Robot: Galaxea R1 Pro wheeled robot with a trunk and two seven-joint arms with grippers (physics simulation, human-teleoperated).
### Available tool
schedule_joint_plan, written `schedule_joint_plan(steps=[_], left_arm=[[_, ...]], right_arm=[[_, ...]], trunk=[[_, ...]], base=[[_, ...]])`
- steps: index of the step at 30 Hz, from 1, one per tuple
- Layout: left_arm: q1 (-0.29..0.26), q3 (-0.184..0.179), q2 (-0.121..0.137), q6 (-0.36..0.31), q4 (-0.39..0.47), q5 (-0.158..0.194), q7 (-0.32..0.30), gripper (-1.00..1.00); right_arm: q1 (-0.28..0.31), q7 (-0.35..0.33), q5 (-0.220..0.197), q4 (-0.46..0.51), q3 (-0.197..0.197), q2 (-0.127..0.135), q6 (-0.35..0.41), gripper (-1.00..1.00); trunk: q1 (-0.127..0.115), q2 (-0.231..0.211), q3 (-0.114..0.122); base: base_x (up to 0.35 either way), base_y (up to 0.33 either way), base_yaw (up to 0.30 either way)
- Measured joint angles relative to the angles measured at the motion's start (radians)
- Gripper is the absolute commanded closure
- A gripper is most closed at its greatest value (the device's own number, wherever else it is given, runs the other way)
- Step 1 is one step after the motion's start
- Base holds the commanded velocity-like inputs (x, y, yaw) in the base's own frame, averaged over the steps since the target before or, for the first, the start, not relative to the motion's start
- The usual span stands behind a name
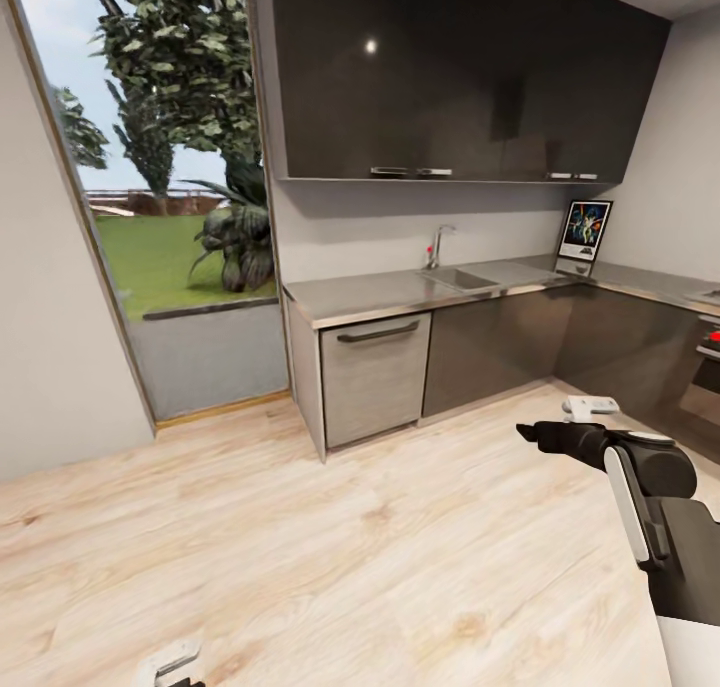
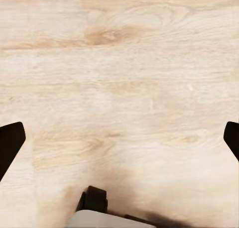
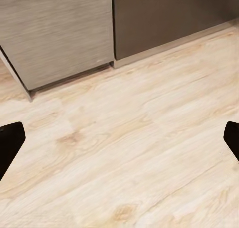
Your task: Pick up the poster from the kitchen countertop and hang it on one of the wall nails in the kitchen.
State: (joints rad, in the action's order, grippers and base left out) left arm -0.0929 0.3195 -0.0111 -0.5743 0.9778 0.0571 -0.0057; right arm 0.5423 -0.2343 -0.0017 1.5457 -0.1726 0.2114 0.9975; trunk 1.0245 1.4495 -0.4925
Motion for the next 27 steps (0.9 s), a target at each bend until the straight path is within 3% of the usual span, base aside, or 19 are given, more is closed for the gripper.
schedule_joint_plan(steps=[2, 11, 27], left_arm=[[0.0, 0.006, 0.008, 0.019, -0.053, 0.001, 0.0, -1.0], [0.0, 0.012, 0.028, 0.072, -0.143, 0.001, 0.0, -1.0], [0.0, 0.014, 0.03, 0.083, -0.16, 0.0, 0.0, -1.0]], right_arm=[[0.0, 0.001, 0.0, 0.0, 0.0, 0.0, 0.0, -1.0], [0.0, 0.001, 0.0, 0.0, 0.001, 0.0, 0.0, -1.0], [0.0, 0.001, 0.0, 0.0, 0.002, 0.0, 0.0, -1.0]], trunk=[[0.0, 0.0, 0.0], [0.0, 0.0, 0.0], [0.0, 0.0, 0.0]], base=[[0.296, -0.213, 0.0], [0.296, -0.213, 0.0], [0.296, -0.213, 0.0]])
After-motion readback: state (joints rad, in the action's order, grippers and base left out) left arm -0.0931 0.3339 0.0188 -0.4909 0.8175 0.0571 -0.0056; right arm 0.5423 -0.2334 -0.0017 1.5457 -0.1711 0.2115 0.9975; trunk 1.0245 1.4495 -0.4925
